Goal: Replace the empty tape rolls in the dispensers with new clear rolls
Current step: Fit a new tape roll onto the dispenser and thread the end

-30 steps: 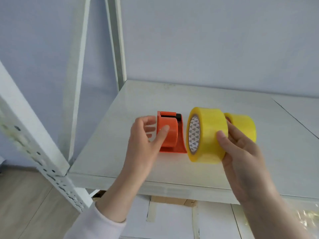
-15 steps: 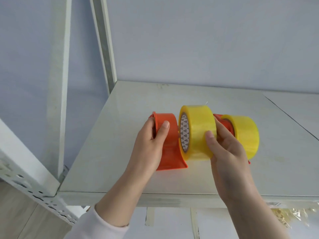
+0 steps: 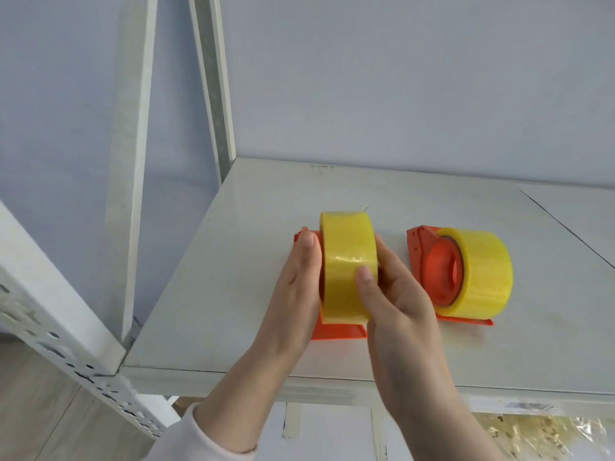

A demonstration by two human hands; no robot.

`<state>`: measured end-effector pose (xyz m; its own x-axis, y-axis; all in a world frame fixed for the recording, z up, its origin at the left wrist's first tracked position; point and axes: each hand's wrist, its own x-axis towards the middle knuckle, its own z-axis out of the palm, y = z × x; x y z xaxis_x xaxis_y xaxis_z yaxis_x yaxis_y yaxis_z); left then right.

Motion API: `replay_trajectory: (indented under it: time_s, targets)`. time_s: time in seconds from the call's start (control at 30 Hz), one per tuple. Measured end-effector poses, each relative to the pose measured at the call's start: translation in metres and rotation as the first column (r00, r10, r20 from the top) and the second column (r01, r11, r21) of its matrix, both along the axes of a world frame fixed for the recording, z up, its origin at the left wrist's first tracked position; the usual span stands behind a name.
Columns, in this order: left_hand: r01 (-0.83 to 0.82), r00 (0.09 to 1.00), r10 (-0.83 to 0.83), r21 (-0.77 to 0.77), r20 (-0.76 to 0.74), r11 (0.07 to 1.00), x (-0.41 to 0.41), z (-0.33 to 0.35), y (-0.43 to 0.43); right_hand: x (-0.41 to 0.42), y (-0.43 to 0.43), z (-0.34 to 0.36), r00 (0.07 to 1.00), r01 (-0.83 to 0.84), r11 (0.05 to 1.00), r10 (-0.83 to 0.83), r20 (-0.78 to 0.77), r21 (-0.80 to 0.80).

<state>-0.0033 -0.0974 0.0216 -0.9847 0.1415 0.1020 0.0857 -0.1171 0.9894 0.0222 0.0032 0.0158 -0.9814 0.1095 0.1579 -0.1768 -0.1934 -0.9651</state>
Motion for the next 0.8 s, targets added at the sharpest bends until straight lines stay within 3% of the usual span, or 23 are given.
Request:
replay_trajectory:
  time_s: [0.27,0.4,0.5,0.7,0.8]
  targets:
    - [0.040,0.999,-0.038,-0.064,0.032,0.997,-0.001,-0.007,-0.004,-0.002,-0.009,-0.010,0.995,-0.028,0.999,0.030,0.093,-0.023]
    - [0.139,0.990,-0.138,-0.052,0.020,0.989,0.004,-0.009,-0.011,-0.017,0.020,0.016,0.994,0.087,0.942,-0.060,-0.094,0.323]
    - [0.156,0.988,-0.156,-0.057,0.003,0.986,0.006,-0.011,-0.013,-0.039,0.039,0.035,0.985,0.012,0.814,0.091,-0.149,0.581]
    - [0.184,0.983,-0.182,-0.075,0.031,0.980,0.004,-0.011,-0.016,-0.072,0.046,0.054,0.935,-0.133,0.694,0.326,-0.144,0.707]
    - [0.196,0.981,-0.195,-0.073,0.026,0.978,0.004,-0.010,-0.018,-0.082,0.043,0.058,0.928,-0.201,0.667,0.364,-0.078,0.718]
